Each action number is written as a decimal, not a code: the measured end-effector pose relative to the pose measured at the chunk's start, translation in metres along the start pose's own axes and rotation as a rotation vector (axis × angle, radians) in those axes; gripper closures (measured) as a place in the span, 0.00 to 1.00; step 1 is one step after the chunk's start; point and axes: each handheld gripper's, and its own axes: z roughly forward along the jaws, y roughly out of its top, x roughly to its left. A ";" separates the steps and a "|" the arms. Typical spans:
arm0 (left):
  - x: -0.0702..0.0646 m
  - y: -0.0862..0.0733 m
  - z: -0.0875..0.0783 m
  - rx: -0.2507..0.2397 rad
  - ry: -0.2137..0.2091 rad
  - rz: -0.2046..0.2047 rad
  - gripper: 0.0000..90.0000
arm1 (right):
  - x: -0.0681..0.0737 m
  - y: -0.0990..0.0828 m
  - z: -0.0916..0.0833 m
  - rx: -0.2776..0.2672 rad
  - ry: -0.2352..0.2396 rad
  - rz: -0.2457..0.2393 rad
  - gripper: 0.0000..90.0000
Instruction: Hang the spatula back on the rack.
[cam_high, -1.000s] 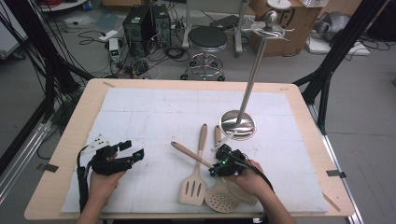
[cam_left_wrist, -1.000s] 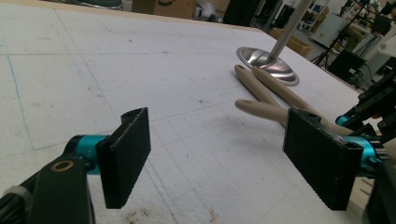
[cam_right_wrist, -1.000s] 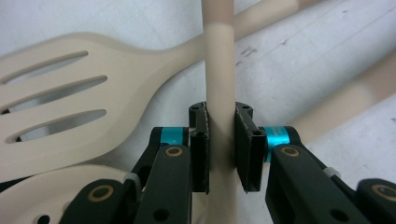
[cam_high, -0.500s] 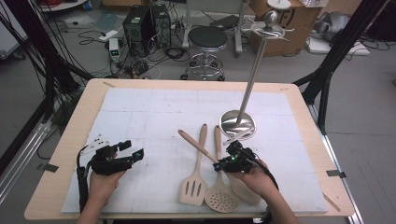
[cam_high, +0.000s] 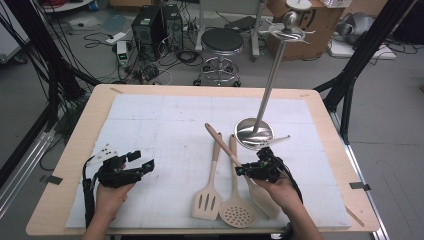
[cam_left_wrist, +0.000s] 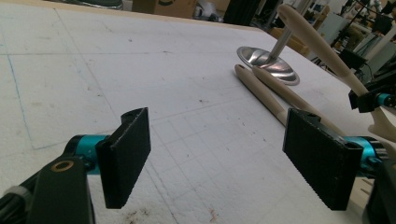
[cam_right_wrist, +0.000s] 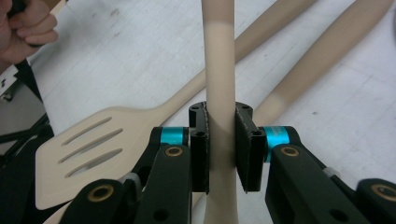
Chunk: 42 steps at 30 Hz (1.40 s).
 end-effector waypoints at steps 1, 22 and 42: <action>0.000 0.000 0.000 -0.001 0.000 0.000 0.27 | 0.000 0.000 -0.001 -0.006 -0.004 0.003 0.87; 0.000 -0.001 0.001 0.005 -0.002 0.002 0.27 | -0.002 -0.013 -0.036 -0.331 -0.035 0.048 0.87; 0.000 -0.001 0.001 0.010 -0.002 0.002 0.27 | 0.002 -0.022 -0.062 -0.519 -0.108 0.058 0.87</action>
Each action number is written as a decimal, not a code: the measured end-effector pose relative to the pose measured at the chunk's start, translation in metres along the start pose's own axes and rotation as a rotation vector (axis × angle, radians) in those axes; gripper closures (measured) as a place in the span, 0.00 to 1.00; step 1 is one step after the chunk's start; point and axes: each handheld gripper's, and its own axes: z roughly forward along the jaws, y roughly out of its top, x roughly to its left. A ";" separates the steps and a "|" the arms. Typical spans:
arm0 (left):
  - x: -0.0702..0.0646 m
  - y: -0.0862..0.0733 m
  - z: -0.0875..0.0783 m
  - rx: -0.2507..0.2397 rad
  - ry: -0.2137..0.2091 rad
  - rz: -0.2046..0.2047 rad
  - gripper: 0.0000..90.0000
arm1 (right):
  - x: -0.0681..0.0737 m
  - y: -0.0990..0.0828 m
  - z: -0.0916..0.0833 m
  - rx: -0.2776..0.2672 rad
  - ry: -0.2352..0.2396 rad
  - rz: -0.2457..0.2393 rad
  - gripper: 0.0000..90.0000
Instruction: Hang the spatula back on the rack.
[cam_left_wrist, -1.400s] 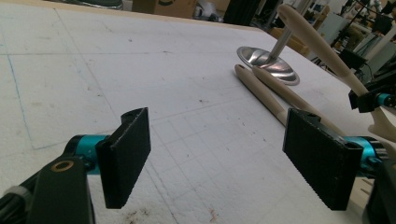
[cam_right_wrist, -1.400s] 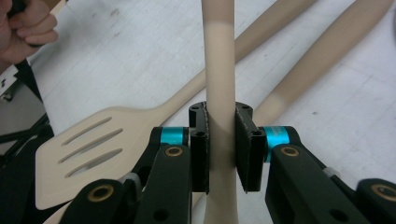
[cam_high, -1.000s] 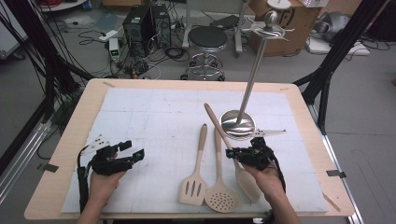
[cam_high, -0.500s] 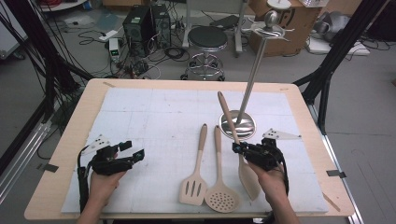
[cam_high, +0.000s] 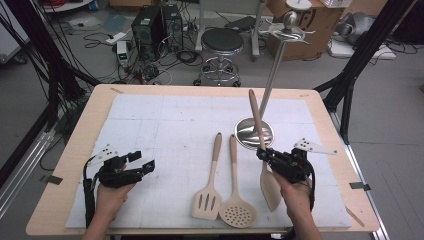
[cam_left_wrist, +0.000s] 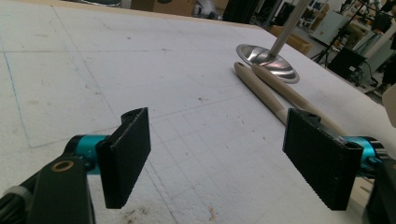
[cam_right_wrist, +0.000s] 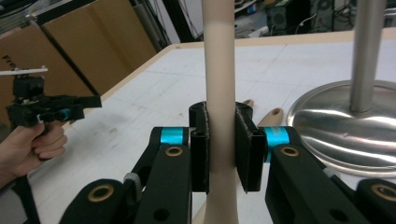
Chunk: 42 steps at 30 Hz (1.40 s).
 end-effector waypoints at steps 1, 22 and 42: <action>0.000 0.000 0.000 -0.002 -0.001 -0.001 0.27 | 0.000 0.000 -0.001 -0.005 -0.001 0.002 0.87; 0.000 0.000 0.000 -0.003 0.000 -0.001 0.27 | -0.003 0.008 -0.016 -0.154 -0.010 0.074 0.87; 0.000 0.000 -0.001 -0.005 -0.001 0.000 0.27 | -0.003 0.027 -0.030 -0.217 -0.048 0.061 0.87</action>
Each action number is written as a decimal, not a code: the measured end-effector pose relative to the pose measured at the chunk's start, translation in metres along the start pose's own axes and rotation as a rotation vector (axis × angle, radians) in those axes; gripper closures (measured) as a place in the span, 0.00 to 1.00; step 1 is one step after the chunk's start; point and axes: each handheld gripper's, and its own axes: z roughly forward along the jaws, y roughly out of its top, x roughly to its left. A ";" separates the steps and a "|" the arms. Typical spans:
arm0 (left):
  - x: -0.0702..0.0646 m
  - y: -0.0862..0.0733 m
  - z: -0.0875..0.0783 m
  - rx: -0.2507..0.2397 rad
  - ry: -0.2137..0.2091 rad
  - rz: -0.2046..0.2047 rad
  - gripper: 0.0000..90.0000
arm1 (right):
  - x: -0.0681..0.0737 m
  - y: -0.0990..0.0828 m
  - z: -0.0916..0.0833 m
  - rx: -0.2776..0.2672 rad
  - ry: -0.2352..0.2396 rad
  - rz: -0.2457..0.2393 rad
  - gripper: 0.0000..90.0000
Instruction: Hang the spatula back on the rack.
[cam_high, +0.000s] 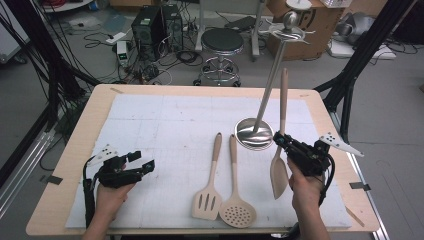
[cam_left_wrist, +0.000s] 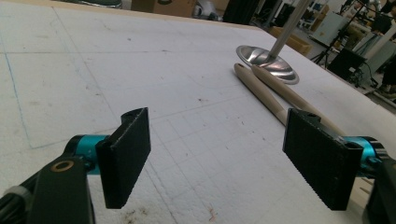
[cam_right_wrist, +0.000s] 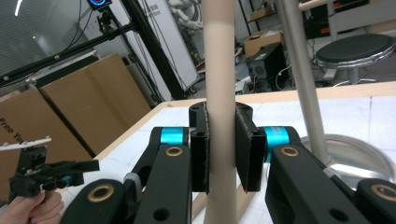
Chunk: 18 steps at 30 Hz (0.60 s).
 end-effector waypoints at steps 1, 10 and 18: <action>0.000 0.000 0.000 0.000 0.000 0.000 0.27 | 0.000 0.001 -0.001 -0.005 -0.003 -0.001 0.87; 0.000 0.000 0.000 -0.003 0.000 -0.001 0.27 | 0.001 0.011 -0.005 -0.039 -0.005 0.002 0.87; -0.001 0.000 0.001 0.002 0.001 0.002 0.27 | 0.000 0.019 -0.012 -0.075 -0.012 0.014 0.87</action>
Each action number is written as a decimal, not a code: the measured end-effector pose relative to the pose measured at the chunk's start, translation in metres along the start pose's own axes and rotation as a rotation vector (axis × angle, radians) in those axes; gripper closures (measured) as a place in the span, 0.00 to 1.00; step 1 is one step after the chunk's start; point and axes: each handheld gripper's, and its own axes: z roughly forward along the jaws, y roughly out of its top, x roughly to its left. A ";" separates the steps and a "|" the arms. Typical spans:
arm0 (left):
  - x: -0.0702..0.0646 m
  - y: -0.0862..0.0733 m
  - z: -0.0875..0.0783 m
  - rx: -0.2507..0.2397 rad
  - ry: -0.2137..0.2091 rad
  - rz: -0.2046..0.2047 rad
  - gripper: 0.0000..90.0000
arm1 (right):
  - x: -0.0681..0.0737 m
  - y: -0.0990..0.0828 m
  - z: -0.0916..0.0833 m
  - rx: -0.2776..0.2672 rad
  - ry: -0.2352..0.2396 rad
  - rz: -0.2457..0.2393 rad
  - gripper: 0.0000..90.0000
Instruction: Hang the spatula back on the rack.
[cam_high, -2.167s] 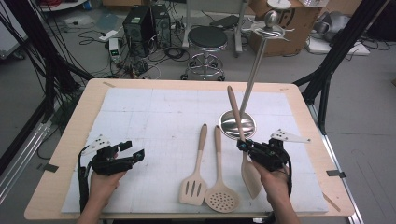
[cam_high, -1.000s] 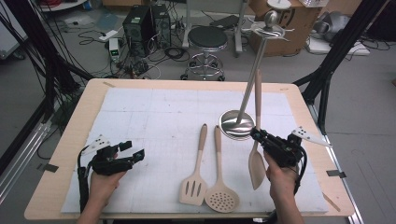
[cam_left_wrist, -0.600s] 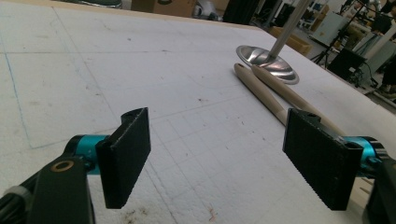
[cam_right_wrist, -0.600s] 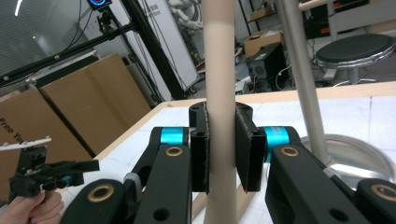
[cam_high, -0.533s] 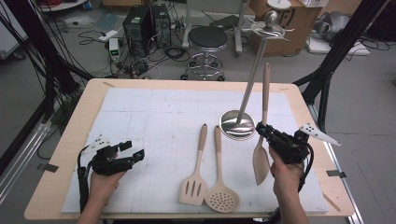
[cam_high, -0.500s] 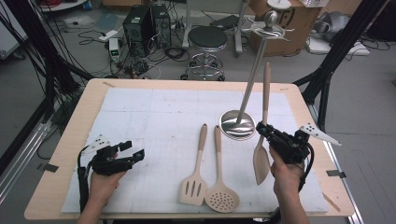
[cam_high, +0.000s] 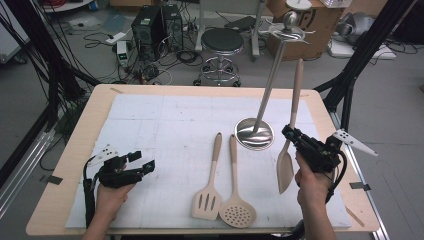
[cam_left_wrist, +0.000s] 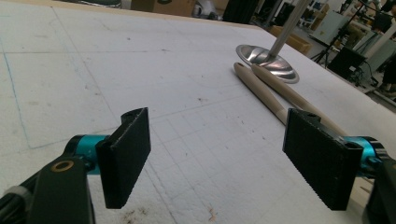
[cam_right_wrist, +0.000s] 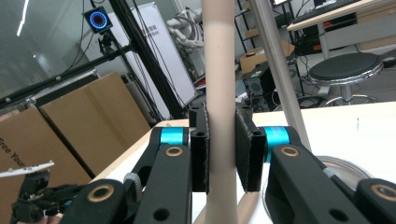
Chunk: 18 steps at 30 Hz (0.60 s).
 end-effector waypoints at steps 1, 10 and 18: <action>0.000 0.000 0.000 0.000 0.000 0.000 0.27 | 0.000 0.001 0.000 -0.004 0.000 0.001 0.87; 0.000 0.000 0.000 0.000 0.000 0.000 0.27 | 0.002 0.007 -0.001 -0.018 0.000 -0.007 0.87; 0.000 0.000 0.000 0.000 -0.001 0.000 0.27 | 0.003 0.016 -0.004 -0.027 -0.004 -0.014 0.87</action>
